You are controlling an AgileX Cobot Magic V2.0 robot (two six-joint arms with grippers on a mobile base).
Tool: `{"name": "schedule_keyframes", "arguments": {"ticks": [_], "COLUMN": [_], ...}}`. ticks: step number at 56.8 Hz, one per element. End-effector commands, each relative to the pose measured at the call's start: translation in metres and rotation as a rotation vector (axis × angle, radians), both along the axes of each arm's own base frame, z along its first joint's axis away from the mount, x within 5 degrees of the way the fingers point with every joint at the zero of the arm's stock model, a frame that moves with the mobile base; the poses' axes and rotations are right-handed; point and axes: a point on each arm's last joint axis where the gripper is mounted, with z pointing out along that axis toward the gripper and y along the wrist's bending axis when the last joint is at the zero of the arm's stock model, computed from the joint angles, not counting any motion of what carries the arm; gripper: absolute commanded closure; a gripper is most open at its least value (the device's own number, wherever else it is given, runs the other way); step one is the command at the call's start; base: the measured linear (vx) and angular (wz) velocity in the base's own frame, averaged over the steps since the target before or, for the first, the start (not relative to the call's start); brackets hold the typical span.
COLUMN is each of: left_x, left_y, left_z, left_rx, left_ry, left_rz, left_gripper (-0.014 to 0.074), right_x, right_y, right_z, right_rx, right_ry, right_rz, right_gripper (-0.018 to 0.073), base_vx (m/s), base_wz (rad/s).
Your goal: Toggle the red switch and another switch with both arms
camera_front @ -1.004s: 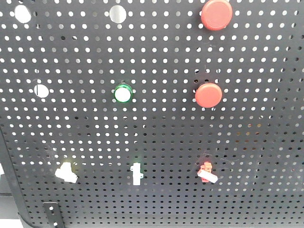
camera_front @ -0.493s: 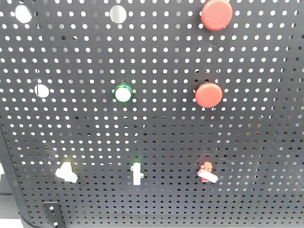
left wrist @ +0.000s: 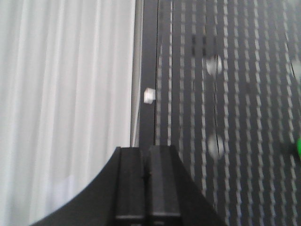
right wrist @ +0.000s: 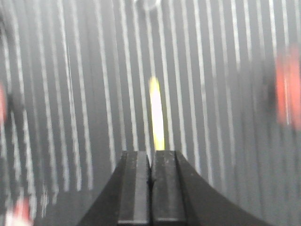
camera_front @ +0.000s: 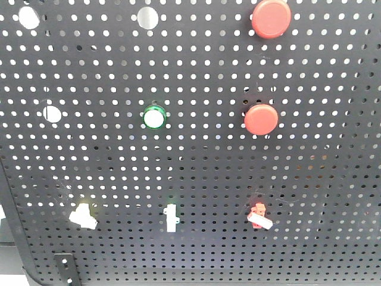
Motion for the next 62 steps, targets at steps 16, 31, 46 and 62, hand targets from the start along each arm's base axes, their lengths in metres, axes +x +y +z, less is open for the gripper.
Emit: {"name": "schedule_keyframes", "arguments": {"ticks": [16, 31, 46, 62], "left_x": [0.073, 0.107, 0.144, 0.157], "left_y": [-0.019, -0.085, -0.101, -0.079], "left_z": [0.041, 0.008, -0.018, -0.017], "left_rx": [-0.038, 0.241, 0.238, 0.156], "left_ry": [0.294, 0.444, 0.517, 0.508], "left_rz": [-0.131, -0.397, -0.392, -0.295], "left_gripper": [0.0594, 0.0594, 0.0594, 0.0594], "right_x": [0.058, 0.06, 0.06, 0.06], "right_y": [-0.001, 0.0, 0.0, 0.0], "right_z": [0.028, 0.025, 0.023, 0.023], "right_rx": [0.281, 0.264, 0.225, 0.192], "right_ry": [0.131, 0.161, 0.18, 0.188], "right_rz": [0.077, 0.073, 0.064, 0.056], "right_gripper": [0.0566, 0.0566, 0.0566, 0.0566], "base_vx": [0.0, 0.0, 0.0, 0.0], "base_wz": [0.0, 0.0, 0.0, 0.0]}}
